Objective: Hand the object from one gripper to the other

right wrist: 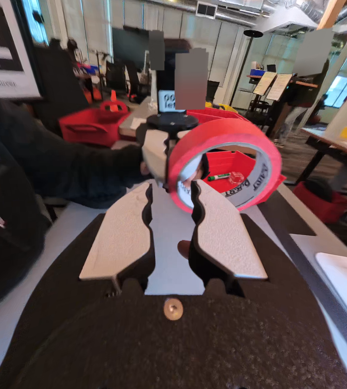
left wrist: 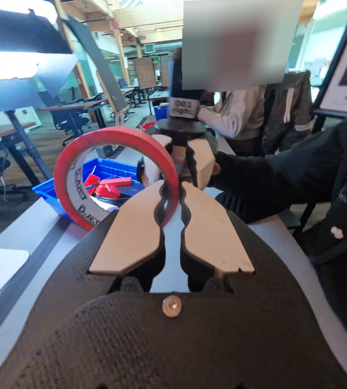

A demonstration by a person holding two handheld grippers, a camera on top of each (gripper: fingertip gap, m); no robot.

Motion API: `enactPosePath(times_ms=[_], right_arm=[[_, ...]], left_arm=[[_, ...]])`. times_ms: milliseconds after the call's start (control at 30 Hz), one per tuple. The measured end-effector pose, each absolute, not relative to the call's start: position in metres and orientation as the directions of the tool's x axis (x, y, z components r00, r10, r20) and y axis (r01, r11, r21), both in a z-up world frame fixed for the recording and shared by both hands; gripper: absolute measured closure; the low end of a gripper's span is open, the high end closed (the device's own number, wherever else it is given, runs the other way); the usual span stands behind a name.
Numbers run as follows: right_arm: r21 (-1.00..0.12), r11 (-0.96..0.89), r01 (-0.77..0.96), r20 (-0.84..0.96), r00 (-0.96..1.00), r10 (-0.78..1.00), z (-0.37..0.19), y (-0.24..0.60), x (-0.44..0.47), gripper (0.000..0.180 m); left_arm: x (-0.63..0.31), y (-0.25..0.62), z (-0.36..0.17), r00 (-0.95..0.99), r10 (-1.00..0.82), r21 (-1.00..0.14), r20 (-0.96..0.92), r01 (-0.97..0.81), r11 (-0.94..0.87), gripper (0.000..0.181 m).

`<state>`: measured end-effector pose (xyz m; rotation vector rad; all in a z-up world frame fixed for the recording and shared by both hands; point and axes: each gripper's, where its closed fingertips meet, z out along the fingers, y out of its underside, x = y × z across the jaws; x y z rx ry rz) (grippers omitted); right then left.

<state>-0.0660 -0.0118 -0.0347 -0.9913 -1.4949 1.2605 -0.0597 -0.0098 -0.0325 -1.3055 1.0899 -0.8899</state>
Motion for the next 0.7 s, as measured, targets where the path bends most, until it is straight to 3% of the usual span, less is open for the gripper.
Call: enactPosePath(times_ms=[100, 133, 200, 267, 367, 467, 533, 600, 667, 700], right_arm=[[-1.0, 0.002, -0.023, 0.009, -0.314, 0.949, -0.023, -0.016, -0.064, 0.146], [-1.0, -0.024, -0.012, -0.02, -0.304, 0.952, -0.023, -0.013, -0.065, 0.159], [-1.0, -0.007, -0.01, -0.004, -0.297, 0.955, -0.025, -0.012, -0.067, 0.166], [-0.994, 0.105, -0.014, 0.105, -0.294, 0.95, -0.031, -0.018, -0.068, 0.17], [-0.928, 0.37, 0.047, 0.353, -0.206, 0.912, -0.048, -0.016, -0.075, 0.17], [-0.824, 0.561, 0.082, 0.551, -0.118, 0.826, -0.059, -0.009, -0.085, 0.17], [-0.793, 0.6, 0.106, 0.592, -0.101, 0.8, -0.065, -0.004, -0.085, 0.17], [-0.803, 0.583, 0.128, 0.572, -0.11, 0.813, -0.07, 0.002, -0.082, 0.17], [-0.901, 0.423, 0.098, 0.403, -0.176, 0.898, -0.065, -0.002, -0.076, 0.164], [-0.952, 0.299, 0.065, 0.277, -0.233, 0.932, -0.058, -0.006, -0.071, 0.151]], left_arm=[[-0.053, -0.009, -0.048, 0.297, -0.917, -0.954, -0.267, -0.218, 0.207, 0.171], [-0.052, -0.007, -0.052, 0.305, -0.899, -0.936, -0.315, -0.254, 0.242, 0.171], [-0.054, -0.006, -0.053, 0.311, -0.89, -0.928, -0.333, -0.275, 0.251, 0.171], [-0.06, -0.009, -0.052, 0.29, -0.921, -0.949, -0.26, -0.252, 0.189, 0.168], [-0.07, -0.017, -0.026, 0.234, -0.972, -0.999, -0.02, -0.032, 0.013, 0.152], [-0.076, -0.016, -0.012, 0.178, -0.968, -0.982, 0.179, 0.088, -0.166, 0.153], [-0.078, -0.008, -0.018, 0.224, -0.958, -0.983, 0.18, 0.069, -0.169, 0.167], [-0.076, -0.006, -0.024, 0.25, -0.959, -0.991, 0.134, 0.028, -0.131, 0.168], [-0.072, -0.008, -0.027, 0.257, -0.965, -0.999, 0.042, -0.014, -0.047, 0.169], [-0.069, -0.008, -0.031, 0.278, -0.96, -0.998, -0.025, -0.06, 0.009, 0.171]])
